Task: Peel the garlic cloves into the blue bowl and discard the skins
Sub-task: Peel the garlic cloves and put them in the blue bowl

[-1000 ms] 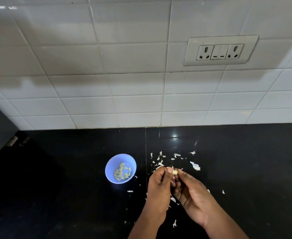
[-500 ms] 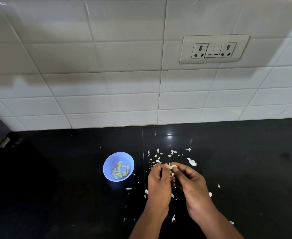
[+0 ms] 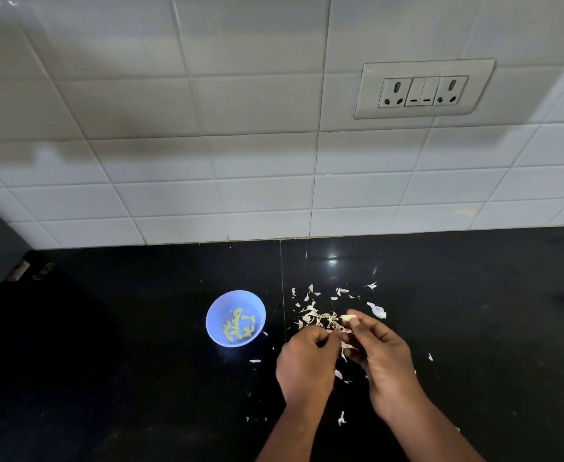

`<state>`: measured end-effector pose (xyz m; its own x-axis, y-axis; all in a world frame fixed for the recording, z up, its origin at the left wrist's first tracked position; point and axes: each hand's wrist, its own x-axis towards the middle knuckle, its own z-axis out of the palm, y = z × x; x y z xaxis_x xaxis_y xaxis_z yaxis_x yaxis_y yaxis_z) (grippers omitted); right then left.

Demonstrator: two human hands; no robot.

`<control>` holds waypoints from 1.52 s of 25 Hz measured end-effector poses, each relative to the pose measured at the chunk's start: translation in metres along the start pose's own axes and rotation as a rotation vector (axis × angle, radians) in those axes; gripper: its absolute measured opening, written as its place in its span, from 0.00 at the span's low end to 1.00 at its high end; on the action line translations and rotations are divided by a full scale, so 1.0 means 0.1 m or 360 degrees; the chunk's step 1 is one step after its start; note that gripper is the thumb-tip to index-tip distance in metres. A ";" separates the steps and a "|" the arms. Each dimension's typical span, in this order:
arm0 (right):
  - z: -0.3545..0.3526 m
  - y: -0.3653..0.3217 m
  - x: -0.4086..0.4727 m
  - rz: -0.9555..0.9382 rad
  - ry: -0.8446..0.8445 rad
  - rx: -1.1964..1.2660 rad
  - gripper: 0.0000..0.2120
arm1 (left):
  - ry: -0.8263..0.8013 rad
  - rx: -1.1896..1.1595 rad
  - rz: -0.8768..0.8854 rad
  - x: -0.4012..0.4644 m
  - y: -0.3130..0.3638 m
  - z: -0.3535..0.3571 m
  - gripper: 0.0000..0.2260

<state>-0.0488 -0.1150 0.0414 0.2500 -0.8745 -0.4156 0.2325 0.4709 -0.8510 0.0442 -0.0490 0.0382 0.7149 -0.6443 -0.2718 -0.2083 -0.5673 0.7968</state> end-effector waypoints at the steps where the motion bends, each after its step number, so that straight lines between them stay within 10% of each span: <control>1: -0.03 -0.01 0.01 -0.0099 0.0037 -0.0101 0.07 | 0.0052 0.0106 -0.0041 0.01 -0.02 -0.03 0.16; 12: -0.28 -0.10 0.12 -0.0576 -0.0121 -0.1057 0.11 | -0.0146 0.0313 0.0123 0.04 0.05 0.01 0.16; 16: -0.29 -0.24 0.12 -0.0453 -0.0067 -0.0849 0.08 | -0.0087 0.0157 0.0124 0.10 0.04 0.06 0.27; 20: -0.30 -0.30 0.09 -0.0428 -0.0077 -0.0832 0.06 | -0.0312 -0.0733 0.0111 0.08 0.06 0.10 0.06; 30: -0.15 -0.25 0.02 -0.0051 0.0014 -0.0234 0.04 | -0.0328 -0.1277 -0.0081 -0.02 0.17 0.29 0.07; 38: -0.17 -0.41 -0.07 -0.0135 -0.0241 -0.0496 0.05 | -0.0220 -0.1348 -0.0034 -0.03 0.14 0.24 0.06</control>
<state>-0.0761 -0.1299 0.0735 0.3839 -0.8710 -0.3066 -0.0339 0.3185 -0.9473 0.0229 -0.0676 0.0368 0.6137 -0.7257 -0.3110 0.4125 -0.0412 0.9100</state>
